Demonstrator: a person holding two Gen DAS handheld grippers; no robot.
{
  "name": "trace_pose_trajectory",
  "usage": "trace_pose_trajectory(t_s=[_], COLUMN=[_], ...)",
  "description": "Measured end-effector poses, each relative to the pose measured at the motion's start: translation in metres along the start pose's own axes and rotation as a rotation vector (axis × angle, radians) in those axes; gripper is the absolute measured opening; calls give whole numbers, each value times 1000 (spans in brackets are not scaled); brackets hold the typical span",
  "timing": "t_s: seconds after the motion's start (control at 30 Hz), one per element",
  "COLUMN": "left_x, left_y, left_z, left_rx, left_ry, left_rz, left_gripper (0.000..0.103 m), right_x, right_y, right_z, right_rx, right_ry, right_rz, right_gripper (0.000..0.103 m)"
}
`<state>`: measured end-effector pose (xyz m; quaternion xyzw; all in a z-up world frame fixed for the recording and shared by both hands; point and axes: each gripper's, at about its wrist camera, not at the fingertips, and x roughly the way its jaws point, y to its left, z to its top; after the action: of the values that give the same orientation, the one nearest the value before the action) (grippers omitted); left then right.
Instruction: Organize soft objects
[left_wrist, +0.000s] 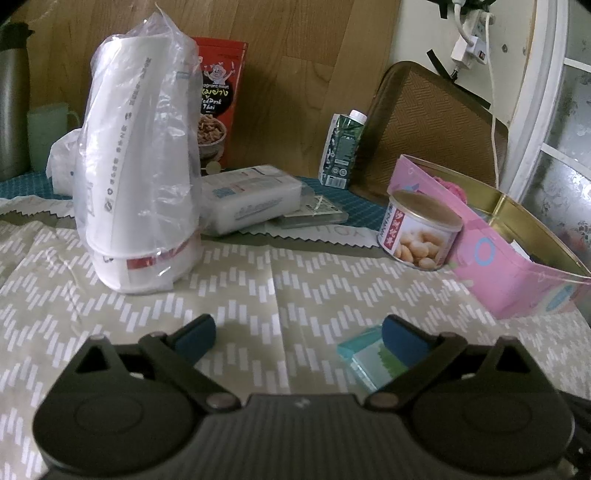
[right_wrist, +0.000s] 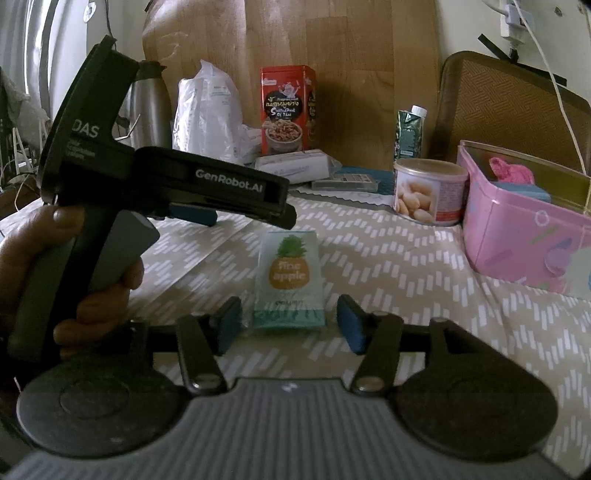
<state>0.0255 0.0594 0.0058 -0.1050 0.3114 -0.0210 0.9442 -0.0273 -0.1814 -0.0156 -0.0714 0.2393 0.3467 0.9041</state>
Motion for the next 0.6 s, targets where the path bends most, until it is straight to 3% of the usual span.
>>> trace_pose_trajectory(t_s=[0.2,0.43,0.6], left_x=[0,0,-2], left_y=[0,2,11], left_z=[0,0,2], left_rx=[1,-16,-57], left_ry=[5,-1,-11], left_rz=[-5,-19,-55], left_gripper=[103,103,103], right_x=[0,6,9], right_y=[-3,2,4], right_z=[1,4,5], right_rx=[3,-17,-29], right_ry=[5,43,69], right_rz=[0,7,26], right_gripper=[67,90,100])
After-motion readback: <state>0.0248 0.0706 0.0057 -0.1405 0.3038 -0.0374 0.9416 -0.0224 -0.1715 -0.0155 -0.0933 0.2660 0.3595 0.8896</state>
